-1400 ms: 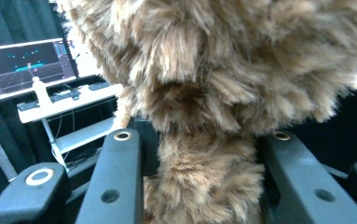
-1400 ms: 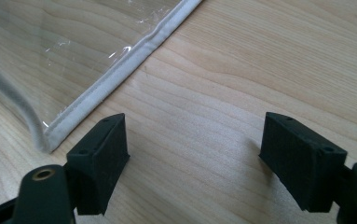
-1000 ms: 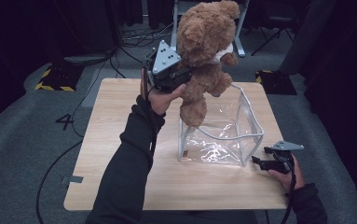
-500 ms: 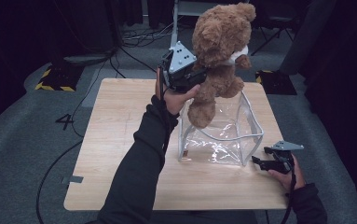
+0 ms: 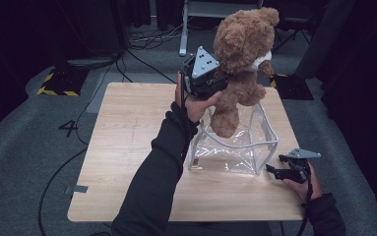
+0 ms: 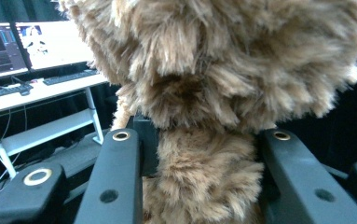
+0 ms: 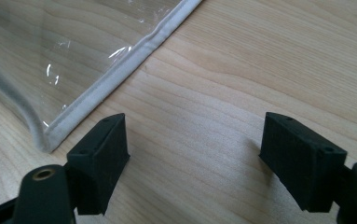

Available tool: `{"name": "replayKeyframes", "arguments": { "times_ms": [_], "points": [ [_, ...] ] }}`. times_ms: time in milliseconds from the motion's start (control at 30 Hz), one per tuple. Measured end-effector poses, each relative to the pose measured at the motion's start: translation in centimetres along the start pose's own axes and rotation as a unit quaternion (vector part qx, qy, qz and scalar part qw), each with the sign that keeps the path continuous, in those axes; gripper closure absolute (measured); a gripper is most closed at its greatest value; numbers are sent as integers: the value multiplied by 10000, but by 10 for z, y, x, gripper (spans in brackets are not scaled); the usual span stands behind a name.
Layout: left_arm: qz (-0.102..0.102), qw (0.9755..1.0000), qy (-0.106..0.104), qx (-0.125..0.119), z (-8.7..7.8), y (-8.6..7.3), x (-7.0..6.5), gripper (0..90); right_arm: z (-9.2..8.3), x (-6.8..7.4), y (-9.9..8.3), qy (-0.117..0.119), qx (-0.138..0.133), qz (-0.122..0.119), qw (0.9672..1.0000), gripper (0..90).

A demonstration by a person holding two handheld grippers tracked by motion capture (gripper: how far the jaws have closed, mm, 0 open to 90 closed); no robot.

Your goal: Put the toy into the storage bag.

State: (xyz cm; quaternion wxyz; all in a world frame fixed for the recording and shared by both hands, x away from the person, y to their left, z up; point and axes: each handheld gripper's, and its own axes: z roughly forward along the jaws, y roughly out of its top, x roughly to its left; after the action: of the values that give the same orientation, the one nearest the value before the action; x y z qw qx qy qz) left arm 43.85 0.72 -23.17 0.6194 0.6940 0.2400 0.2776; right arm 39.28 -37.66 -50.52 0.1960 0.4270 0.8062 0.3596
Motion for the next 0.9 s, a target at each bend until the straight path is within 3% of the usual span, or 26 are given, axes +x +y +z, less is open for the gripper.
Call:
{"name": "replayKeyframes", "arguments": {
  "times_ms": [300,500,900],
  "points": [
    [-47,9999,-47,99,7,-14,-2,636,0,0,0,5,1,6,10000,227],
    [93,9997,-72,230,11,-22,-8,634,0,0,0,4,1,6,10000,227],
    [166,9979,-175,605,17,-46,-8,626,0,0,0,4,2,5,10000,227]
  ]
}}
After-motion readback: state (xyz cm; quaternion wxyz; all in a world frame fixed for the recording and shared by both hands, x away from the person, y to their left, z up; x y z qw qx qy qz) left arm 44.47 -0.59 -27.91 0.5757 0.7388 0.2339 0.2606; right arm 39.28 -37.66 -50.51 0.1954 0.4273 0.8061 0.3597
